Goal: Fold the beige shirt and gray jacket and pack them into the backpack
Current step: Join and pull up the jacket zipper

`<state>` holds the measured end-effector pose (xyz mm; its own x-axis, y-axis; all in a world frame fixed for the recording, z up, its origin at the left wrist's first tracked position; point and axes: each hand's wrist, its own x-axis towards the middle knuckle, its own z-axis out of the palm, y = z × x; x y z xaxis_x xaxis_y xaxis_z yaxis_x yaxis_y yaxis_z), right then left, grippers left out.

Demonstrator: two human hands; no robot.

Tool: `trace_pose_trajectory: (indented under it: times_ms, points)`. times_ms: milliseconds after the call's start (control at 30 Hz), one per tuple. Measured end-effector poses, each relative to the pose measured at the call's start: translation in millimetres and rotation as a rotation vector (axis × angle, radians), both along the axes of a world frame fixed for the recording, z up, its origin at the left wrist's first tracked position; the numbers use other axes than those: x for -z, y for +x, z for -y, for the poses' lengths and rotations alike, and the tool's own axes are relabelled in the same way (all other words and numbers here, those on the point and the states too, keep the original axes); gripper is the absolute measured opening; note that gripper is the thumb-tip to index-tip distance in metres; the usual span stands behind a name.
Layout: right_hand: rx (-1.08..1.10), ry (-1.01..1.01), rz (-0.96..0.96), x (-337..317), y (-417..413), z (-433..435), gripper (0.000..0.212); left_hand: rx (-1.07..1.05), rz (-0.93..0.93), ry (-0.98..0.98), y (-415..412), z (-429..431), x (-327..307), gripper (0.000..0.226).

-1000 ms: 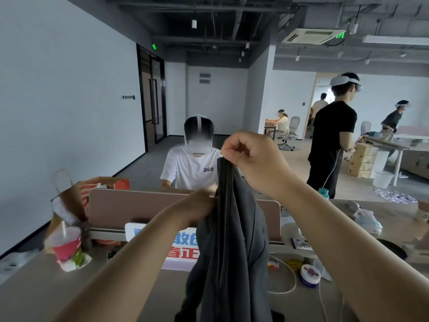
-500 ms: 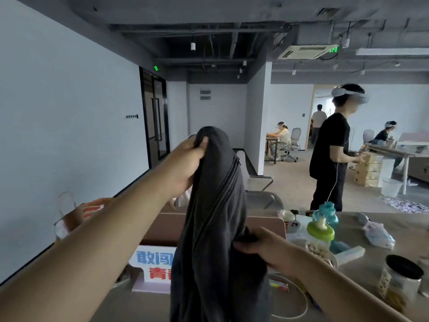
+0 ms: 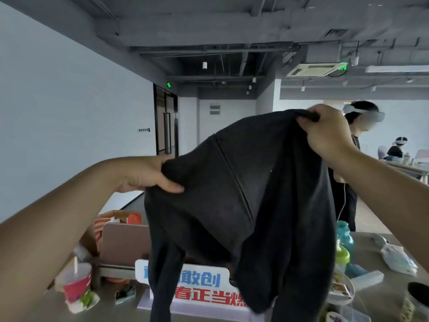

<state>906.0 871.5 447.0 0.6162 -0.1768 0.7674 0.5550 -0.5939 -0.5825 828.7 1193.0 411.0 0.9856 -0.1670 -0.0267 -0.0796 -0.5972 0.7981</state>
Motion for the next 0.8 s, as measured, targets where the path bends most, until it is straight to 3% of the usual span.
trace_pose_trajectory:
  times_ms: [67,233,400,433,600,700,800]
  points:
    - [0.022,-0.104,0.049,-9,-9,-3,0.009,0.116,-0.161,0.108,1,3,11,0.043]
    - [0.117,-0.215,0.086,-12,-18,11,0.015,0.144,-0.207,0.125,2,-4,26,0.035]
    - [0.193,-0.329,-0.046,0,-11,48,0.017,-0.02,-0.168,0.039,3,-39,33,0.092]
    - [0.193,-0.344,-0.07,4,-10,54,0.016,-0.067,-0.141,0.021,4,-44,35,0.089]
    - [0.244,-0.367,-0.161,24,-6,72,0.019,-0.304,0.011,-0.195,11,-47,41,0.035]
    - [0.269,-0.332,-0.199,36,-5,78,0.017,-0.401,0.176,-0.305,14,-48,45,0.022]
    - [0.267,-0.34,-0.243,44,-7,76,0.022,-0.438,0.291,-0.194,10,-50,44,0.025]
